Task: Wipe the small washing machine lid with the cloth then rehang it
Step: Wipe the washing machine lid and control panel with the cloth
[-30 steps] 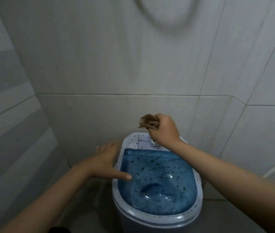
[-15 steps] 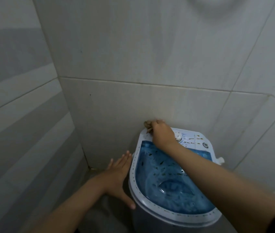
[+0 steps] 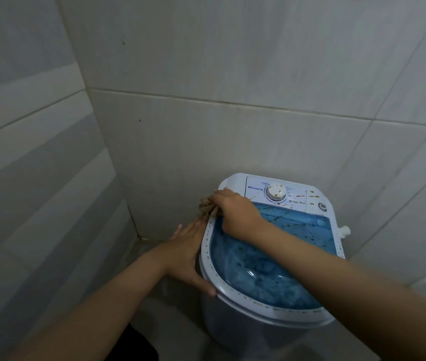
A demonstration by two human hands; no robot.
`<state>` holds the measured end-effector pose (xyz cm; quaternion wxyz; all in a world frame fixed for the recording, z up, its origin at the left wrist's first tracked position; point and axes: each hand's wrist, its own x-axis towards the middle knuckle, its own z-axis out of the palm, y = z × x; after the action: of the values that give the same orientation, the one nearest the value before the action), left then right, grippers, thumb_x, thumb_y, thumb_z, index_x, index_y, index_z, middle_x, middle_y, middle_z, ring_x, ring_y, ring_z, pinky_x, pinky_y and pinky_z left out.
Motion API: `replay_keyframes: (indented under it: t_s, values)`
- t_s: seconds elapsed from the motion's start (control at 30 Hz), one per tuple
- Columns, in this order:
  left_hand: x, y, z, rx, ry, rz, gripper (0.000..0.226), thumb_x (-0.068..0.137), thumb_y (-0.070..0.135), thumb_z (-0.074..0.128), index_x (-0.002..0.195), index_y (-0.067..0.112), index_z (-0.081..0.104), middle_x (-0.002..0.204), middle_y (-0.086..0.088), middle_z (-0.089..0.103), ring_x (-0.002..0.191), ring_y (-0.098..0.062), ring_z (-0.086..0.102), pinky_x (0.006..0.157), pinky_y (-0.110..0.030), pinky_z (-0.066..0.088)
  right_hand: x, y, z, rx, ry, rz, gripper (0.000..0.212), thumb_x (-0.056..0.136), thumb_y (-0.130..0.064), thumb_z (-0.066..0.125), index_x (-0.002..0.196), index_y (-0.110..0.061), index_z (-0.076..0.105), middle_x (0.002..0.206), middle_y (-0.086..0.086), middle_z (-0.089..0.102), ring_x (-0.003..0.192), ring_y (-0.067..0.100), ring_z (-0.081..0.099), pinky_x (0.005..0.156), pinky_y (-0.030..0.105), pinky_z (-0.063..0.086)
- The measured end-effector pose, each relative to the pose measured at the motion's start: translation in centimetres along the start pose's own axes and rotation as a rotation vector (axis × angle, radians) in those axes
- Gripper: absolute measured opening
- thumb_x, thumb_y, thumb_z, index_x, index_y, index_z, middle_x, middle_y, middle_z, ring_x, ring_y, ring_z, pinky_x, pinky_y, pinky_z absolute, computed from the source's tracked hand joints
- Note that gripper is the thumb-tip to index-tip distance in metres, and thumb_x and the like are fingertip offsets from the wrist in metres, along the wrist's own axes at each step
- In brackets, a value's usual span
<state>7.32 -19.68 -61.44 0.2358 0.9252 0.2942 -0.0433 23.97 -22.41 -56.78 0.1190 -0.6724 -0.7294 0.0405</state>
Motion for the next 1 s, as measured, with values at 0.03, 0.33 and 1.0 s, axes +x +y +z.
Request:
replay_keyframes:
  t_s: [0.03,0.33,1.0]
  values:
    - [0.0,0.1,0.0,-0.006,0.009,0.011,0.145,0.044,0.076,0.072,0.144,0.033,-0.024,0.157,0.011,-0.020,0.144,-0.010,-0.014,0.114,-0.050,-0.011,-0.4,-0.1,0.0,0.013,-0.005,-0.015,0.042,0.071,0.009,0.052,0.111,-0.004,0.057,0.117,0.013,0.058,0.110,0.028,0.051,0.078,0.030,0.041]
    - [-0.2,-0.4,0.5,-0.009,-0.007,0.036,0.141,0.039,0.084,0.062,0.146,0.036,-0.018,0.154,0.005,-0.030,0.141,-0.013,-0.028,0.112,-0.043,-0.017,-5.9,-2.4,0.1,0.098,-0.082,-0.140,0.062,0.075,0.008,0.054,0.134,-0.009,0.046,0.138,0.011,0.049,0.127,0.027,0.043,0.103,0.037,0.041]
    - [0.1,-0.6,1.0,0.038,0.049,0.003,0.141,0.056,0.069,0.072,0.145,0.017,-0.024,0.155,-0.003,-0.027,0.140,-0.010,-0.022,0.108,-0.036,-0.013,-13.4,-1.9,-1.4,0.033,-0.189,-0.290,0.052,0.074,-0.014,0.042,0.124,-0.015,0.056,0.129,0.005,0.059,0.119,0.024,0.055,0.094,0.040,0.052]
